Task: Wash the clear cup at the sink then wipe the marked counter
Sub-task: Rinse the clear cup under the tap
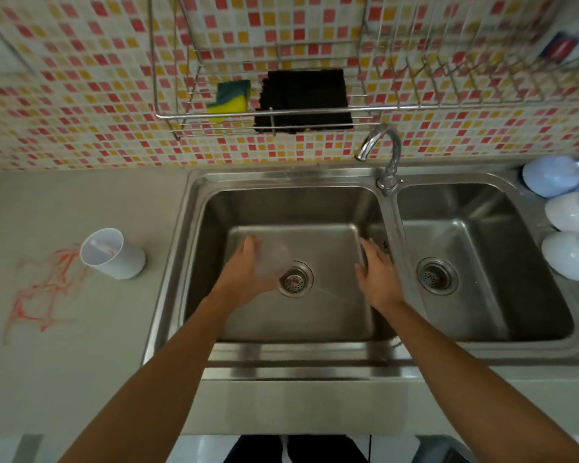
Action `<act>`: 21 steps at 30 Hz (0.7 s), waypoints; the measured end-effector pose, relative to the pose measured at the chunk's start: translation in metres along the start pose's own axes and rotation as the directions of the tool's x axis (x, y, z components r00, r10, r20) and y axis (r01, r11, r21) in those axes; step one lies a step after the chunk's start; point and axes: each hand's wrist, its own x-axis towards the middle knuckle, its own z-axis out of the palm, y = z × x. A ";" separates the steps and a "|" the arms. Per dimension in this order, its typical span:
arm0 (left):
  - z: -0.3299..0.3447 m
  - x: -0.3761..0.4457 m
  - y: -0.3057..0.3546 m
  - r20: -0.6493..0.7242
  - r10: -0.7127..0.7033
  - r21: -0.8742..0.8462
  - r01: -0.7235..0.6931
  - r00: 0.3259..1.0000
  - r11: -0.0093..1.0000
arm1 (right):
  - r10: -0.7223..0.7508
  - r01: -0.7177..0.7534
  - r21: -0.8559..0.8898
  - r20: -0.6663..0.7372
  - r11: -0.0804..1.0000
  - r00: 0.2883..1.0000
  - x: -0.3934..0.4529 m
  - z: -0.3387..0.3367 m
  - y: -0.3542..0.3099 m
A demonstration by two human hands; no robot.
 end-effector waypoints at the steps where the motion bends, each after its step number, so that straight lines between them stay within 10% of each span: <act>1: -0.004 -0.005 -0.002 -0.043 0.004 -0.070 -0.007 0.999 0.998 | -0.017 0.018 0.031 -0.024 0.999 1.000 -0.002 0.000 -0.014; 8: -0.036 -0.023 -0.011 -0.232 0.051 -0.176 -0.094 0.971 0.980 | -0.238 0.271 0.132 -0.220 0.954 0.946 0.008 -0.020 -0.133; 16: -0.093 -0.011 -0.012 -0.345 0.159 -0.086 -0.200 0.925 0.976 | -0.493 0.578 0.016 -0.504 0.816 0.710 0.059 -0.074 -0.273; 21: -0.123 0.001 -0.017 -0.362 0.240 -0.064 -0.281 0.901 0.957 | -0.432 0.421 -0.125 -0.427 0.898 0.794 0.111 -0.089 -0.329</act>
